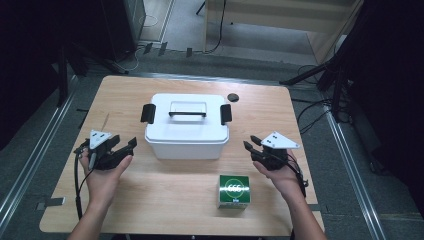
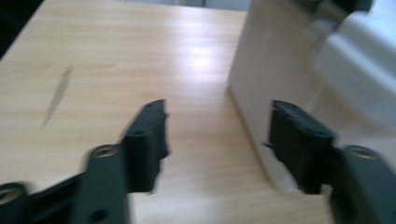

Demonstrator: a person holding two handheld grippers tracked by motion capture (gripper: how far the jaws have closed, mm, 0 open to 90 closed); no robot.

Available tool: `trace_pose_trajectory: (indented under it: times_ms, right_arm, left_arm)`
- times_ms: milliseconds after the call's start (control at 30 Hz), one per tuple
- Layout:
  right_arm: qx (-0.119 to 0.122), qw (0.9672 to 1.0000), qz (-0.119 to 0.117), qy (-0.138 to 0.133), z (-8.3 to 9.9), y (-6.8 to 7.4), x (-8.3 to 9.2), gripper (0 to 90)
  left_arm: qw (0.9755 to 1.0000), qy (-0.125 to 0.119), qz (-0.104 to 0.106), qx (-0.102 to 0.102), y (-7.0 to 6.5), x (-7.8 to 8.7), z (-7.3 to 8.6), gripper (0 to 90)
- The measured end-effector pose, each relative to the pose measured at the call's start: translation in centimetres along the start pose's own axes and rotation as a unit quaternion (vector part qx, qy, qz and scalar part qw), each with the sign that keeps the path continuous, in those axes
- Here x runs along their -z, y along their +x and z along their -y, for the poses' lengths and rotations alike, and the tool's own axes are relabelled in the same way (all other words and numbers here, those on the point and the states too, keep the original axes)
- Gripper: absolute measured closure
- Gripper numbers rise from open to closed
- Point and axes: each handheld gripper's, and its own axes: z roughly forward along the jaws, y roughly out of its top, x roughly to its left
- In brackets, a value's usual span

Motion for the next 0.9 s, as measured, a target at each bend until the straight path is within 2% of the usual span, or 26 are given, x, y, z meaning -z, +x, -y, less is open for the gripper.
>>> trace_pose_trajectory:
  times_ms: [33,100,200,267,300,333,400,467,500,533,600,633,700,733,767,800,833,867,900]
  right_arm:
    - [0.007,0.9998,0.014,0.007,0.4,-0.7,0.7,61.4]
    - [0.015,0.9997,0.016,0.009,0.5,-0.8,0.8,61.1]
    - [0.025,0.9989,0.016,0.035,0.9,-0.9,1.2,59.7]
    - [0.019,0.9989,0.017,0.039,1.0,-0.7,1.5,51.8]
    - [0.019,0.9989,0.017,0.039,1.0,-0.7,1.5,51.8]
    - [0.011,0.9988,0.014,0.045,0.9,-0.6,1.6,46.6]
    - [0.013,0.9986,0.014,0.049,0.5,-0.3,1.7,32.5]
    - [0.012,0.9986,0.014,0.05,0.2,-0.2,1.8,29.1]
    - [0.012,0.9983,0.008,0.056,-0.3,-0.3,1.8,18.9]
    - [0.018,0.9982,-0.001,0.058,-0.5,-0.5,1.8,16.1]
    - [0.016,0.998,-0.002,0.061,-0.8,-0.5,1.9,15.1]
    - [0.025,0.9981,-0.006,0.057,-1.7,-0.7,2.0,13.1]
    - [0.027,0.9979,-0.007,0.058,-2.1,-0.8,2.1,12.7]
    - [0.035,0.9975,-0.012,0.06,-2.8,-0.9,2.2,12.5]
    - [0.053,0.996,-0.027,0.067,-3.9,-0.9,2.3,13.5]
    - [0.061,0.9949,-0.034,0.073,-4.3,-0.8,2.3,14.6]
    - [0.061,0.9949,-0.034,0.073,-4.3,-0.8,2.3,14.6]
    - [0.097,0.9904,-0.046,0.087,-5.6,-0.5,2.1,16.9]
    - [0.097,0.9904,-0.046,0.087,-5.6,-0.5,2.1,16.9]
  left_arm:
    - [0.9999,-0.003,-0.01,0.005,0.3,0.4,0.4,26.6]
    - [0.9994,-0.011,-0.032,0.011,0.8,1.0,1.3,24.9]
    - [0.9978,-0.009,-0.062,0.023,1.5,1.1,2.5,17.3]
    - [0.9975,-0.006,-0.065,0.028,2.0,1.1,3.2,13.6]
    - [0.9975,-0.006,-0.067,0.024,2.2,1.1,3.8,13.6]
    - [0.9977,-0.002,-0.067,0.014,2.4,1.0,4.2,12.5]
    - [0.9977,0.006,-0.067,0.0,2.6,0.5,4.9,9.2]
    - [0.998,0.02,-0.061,-0.001,2.8,0.0,5.2,8.0]
    - [0.9978,0.026,-0.06,-0.005,2.8,-0.4,5.3,7.8]
    - [0.9978,0.026,-0.06,-0.005,2.8,-0.4,5.3,7.8]
    - [0.9976,0.031,-0.06,-0.013,2.6,-0.5,5.4,7.7]
    - [0.9977,0.024,-0.06,-0.019,2.5,-0.4,5.4,7.7]
    - [0.9974,0.027,-0.063,-0.024,2.5,-0.5,5.4,7.7]
    - [0.997,0.029,-0.066,-0.029,2.4,-0.7,5.5,7.8]
    - [0.9963,0.032,-0.071,-0.035,2.3,-0.7,5.5,7.8]
    - [0.9969,0.032,-0.06,-0.04,2.3,-0.7,5.6,7.7]
    - [0.9969,0.032,-0.06,-0.04,2.3,-0.7,5.6,7.7]
    - [0.997,0.028,-0.059,-0.042,2.3,-0.7,5.6,7.7]
    - [0.9971,0.026,-0.058,-0.041,2.3,-0.6,5.6,7.7]
